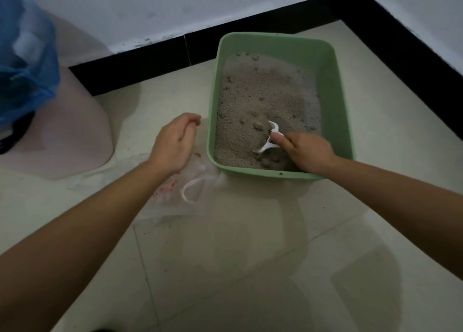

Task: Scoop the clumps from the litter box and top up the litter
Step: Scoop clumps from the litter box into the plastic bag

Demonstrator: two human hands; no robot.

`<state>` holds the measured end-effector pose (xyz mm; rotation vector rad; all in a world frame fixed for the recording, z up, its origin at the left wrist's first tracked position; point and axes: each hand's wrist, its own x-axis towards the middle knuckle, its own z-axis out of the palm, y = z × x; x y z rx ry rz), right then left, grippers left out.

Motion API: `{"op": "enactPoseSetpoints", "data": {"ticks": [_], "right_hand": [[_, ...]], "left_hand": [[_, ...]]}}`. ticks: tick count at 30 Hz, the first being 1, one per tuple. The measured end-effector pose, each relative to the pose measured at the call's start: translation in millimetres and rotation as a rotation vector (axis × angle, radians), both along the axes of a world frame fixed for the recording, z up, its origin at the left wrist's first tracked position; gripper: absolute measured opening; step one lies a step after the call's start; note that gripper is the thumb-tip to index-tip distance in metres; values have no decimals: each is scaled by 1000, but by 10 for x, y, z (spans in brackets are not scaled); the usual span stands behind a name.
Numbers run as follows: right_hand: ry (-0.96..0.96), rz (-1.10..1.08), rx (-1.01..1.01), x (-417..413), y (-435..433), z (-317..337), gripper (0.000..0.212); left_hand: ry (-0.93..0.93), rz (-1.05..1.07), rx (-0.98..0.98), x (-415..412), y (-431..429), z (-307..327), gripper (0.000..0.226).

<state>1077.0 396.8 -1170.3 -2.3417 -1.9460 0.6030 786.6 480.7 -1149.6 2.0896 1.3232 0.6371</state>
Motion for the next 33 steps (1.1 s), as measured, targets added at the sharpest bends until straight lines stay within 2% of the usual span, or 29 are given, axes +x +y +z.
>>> {"op": "enactPoseSetpoints", "data": {"ticks": [2, 5, 6, 7, 9, 10, 14, 17, 21, 24, 29, 33], "right_hand": [[-6, -23, 20, 19, -33, 49, 64], [7, -48, 52, 10, -70, 131, 66], [18, -59, 66, -3, -79, 156, 65], [33, -73, 76, -21, -88, 181, 64], [74, -95, 94, -44, -108, 231, 65], [101, -103, 98, -43, -120, 251, 67], [230, -183, 156, -4, -225, 350, 65], [218, -220, 185, -15, -291, 410, 61], [148, -228, 157, -52, -373, 412, 54], [159, -271, 250, -77, -391, 441, 47], [133, -283, 255, -121, -340, 486, 47], [166, -279, 253, -188, -318, 500, 46]], "left_hand": [[174, -65, -79, -249, 116, -6, 42], [636, -267, -231, -493, 173, -73, 69], [716, -292, -235, -526, 165, -124, 69], [730, -275, -215, -536, 144, -171, 59], [626, -148, -127, -486, 110, -242, 25], [569, -59, -94, -447, 99, -266, 21], [294, 299, -145, -311, 149, -196, 26], [93, 550, -249, -259, 208, -138, 29], [-128, 762, -427, -237, 178, -178, 22], [-90, 803, -437, -304, 186, -194, 22], [-34, 825, -479, -642, 249, -273, 33], [105, 629, -441, -730, 298, -169, 38]]}}
